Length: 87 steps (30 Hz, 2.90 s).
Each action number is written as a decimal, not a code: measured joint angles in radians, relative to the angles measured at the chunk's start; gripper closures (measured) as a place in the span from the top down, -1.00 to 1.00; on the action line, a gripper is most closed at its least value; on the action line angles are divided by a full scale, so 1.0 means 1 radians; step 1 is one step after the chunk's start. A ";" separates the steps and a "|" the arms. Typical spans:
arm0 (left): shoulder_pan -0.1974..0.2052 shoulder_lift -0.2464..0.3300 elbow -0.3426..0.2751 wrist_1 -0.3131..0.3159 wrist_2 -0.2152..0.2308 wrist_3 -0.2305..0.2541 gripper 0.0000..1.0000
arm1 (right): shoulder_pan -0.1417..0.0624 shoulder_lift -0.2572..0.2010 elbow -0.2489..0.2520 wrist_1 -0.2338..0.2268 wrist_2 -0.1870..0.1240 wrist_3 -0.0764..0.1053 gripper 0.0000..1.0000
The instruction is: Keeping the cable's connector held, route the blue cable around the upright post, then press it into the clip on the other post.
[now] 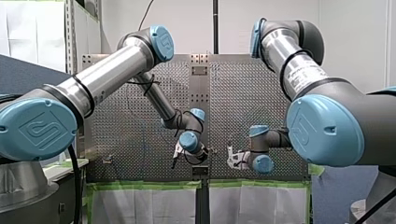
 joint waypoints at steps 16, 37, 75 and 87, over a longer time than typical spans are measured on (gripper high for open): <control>0.006 -0.001 0.000 0.055 0.026 -0.060 -1.00 | -0.019 -0.003 -0.004 -0.020 -0.038 0.056 -1.00; 0.041 -0.042 0.000 0.107 0.065 -0.142 -1.00 | -0.035 0.041 -0.037 -0.043 -0.061 0.061 -1.00; 0.113 -0.046 0.051 0.108 0.167 -0.209 -1.00 | -0.115 0.058 -0.145 0.049 -0.095 0.087 -1.00; 0.131 -0.047 0.096 0.124 0.244 -0.312 -1.00 | -0.129 0.059 -0.168 0.046 -0.096 0.089 -1.00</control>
